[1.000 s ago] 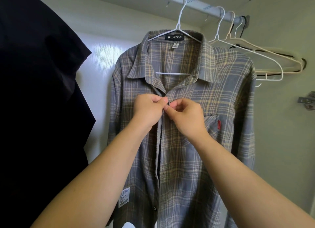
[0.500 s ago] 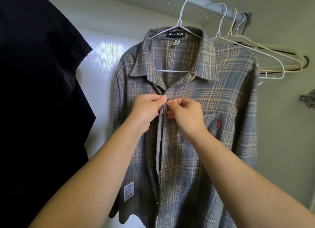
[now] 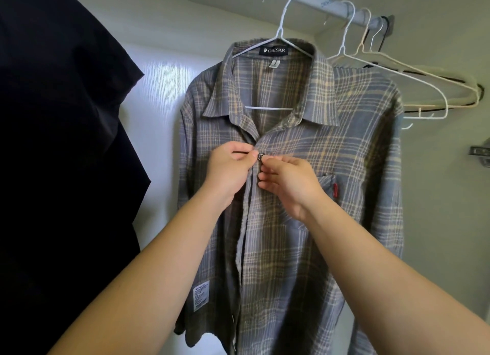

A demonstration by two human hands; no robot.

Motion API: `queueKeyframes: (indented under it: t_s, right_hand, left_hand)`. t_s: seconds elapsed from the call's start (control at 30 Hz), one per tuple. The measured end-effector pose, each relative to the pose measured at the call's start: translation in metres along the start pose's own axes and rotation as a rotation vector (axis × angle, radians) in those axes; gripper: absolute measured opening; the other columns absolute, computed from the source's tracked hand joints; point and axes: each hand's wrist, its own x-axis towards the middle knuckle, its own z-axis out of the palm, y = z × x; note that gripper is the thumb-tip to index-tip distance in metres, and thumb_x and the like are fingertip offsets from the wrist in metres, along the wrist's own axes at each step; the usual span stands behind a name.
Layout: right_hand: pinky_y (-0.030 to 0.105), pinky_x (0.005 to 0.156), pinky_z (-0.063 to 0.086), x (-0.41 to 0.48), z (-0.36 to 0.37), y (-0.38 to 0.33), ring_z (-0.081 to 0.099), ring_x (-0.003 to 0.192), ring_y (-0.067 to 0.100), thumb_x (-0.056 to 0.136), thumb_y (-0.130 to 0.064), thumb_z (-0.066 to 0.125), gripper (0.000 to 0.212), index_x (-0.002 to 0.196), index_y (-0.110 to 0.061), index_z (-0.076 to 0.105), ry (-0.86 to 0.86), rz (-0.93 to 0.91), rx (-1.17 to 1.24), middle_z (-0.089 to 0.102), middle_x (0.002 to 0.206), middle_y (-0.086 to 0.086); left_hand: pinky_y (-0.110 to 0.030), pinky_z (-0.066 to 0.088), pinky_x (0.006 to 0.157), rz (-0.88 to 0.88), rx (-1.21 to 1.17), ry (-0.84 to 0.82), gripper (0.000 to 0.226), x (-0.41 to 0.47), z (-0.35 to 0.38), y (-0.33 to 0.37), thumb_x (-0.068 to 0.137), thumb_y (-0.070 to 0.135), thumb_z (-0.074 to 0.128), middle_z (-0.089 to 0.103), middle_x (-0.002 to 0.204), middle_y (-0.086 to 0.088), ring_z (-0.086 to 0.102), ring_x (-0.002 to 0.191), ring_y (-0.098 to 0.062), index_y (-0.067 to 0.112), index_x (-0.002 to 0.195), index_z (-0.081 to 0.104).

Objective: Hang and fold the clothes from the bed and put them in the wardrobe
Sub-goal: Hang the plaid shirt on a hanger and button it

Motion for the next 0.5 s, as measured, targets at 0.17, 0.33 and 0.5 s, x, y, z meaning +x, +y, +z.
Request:
queueKeyframes:
  t_s: [0.17, 0.33, 0.5]
  right_hand:
    - [0.026, 0.061, 0.054, 0.001, -0.003, 0.013, 0.062, 0.063, 0.012, 0.098, -0.015, 0.065, 0.009, 0.091, -0.008, 0.066, 0.029, 0.036, -0.061, 0.065, 0.066, 0.0]
    - [0.028, 0.061, 0.055, 0.002, -0.013, 0.033, 0.063, 0.064, 0.011, 0.096, -0.015, 0.062, 0.012, 0.085, -0.015, 0.067, 0.229, -0.087, -0.292, 0.068, 0.068, -0.004]
    - [0.027, 0.07, 0.046, -0.007, -0.025, 0.064, 0.061, 0.069, 0.011, 0.086, -0.018, 0.068, 0.012, 0.088, -0.026, 0.06, 0.338, -0.252, -0.689, 0.064, 0.076, -0.007]
  left_hand:
    - [-0.019, 0.049, 0.07, -0.134, -0.075, -0.129, 0.034, -0.006, -0.003, -0.002, 0.086, -0.006, 0.072, 0.076, 0.099, -0.002, 0.071, 0.089, -0.01, 0.019, 0.107, 0.066]
    - [-0.017, 0.047, 0.07, -0.152, 0.009, -0.143, 0.023, -0.009, -0.006, -0.013, 0.087, 0.004, 0.077, 0.075, 0.098, 0.003, 0.068, 0.089, -0.006, 0.025, 0.096, 0.072]
    - [-0.018, 0.052, 0.08, 0.006, 0.186, -0.083, 0.013, -0.006, -0.006, -0.031, 0.09, 0.015, 0.076, 0.074, 0.099, -0.002, 0.069, 0.084, -0.007, 0.025, 0.097, 0.072]
